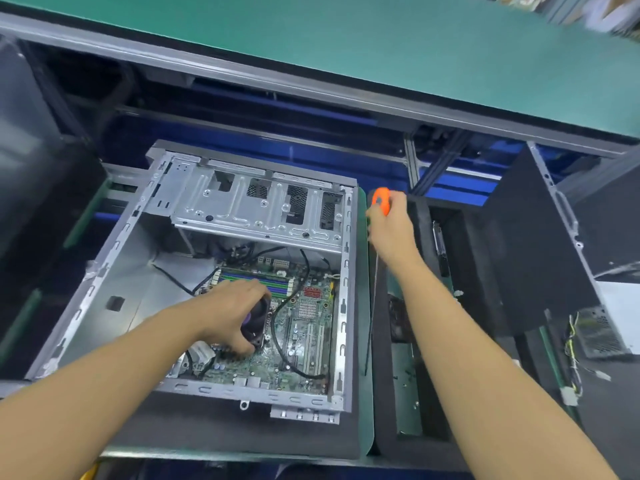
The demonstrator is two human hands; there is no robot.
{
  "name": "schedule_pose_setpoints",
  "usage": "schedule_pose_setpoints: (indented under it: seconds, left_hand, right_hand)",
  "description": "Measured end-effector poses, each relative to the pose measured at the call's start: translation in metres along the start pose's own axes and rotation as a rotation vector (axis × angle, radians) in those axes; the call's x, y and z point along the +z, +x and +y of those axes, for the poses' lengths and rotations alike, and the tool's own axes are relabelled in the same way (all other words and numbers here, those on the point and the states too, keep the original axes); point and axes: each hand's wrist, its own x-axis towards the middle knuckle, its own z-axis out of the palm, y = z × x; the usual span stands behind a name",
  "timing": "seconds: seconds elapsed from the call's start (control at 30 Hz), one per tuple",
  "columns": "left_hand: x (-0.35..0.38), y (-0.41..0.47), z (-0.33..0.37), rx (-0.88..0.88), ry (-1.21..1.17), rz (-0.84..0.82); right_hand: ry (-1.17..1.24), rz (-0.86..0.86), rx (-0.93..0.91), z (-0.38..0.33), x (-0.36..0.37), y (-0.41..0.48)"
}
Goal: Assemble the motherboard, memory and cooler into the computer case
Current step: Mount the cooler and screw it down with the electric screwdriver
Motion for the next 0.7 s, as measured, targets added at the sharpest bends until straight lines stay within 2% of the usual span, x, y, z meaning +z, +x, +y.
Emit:
schedule_pose_setpoints:
  seconds: [0.1, 0.23, 0.4, 0.47, 0.6, 0.7]
  left_hand:
    - [0.0, -0.001, 0.0, 0.023, 0.012, 0.039]
    - [-0.003, -0.002, -0.002, 0.059, 0.009, 0.007]
    - [-0.007, -0.006, -0.001, 0.082, 0.007, 0.011]
    - [-0.007, -0.007, -0.001, 0.086, 0.019, 0.024]
    - [-0.006, -0.007, 0.001, 0.098, 0.022, 0.055]
    - [-0.006, -0.005, 0.001, 0.093, 0.034, 0.072]
  right_hand:
    - [0.08, 0.085, -0.141, -0.055, -0.027, -0.023]
    - [0.109, 0.252, -0.459, -0.134, -0.054, -0.076]
    - [0.429, 0.182, -0.753, -0.199, -0.044, -0.135]
    - [0.51, 0.172, -0.781, -0.211, -0.032, -0.146]
    - [0.712, 0.133, -0.724, -0.224, -0.018, -0.155]
    - [0.753, 0.087, -0.715, -0.222, -0.005, -0.151]
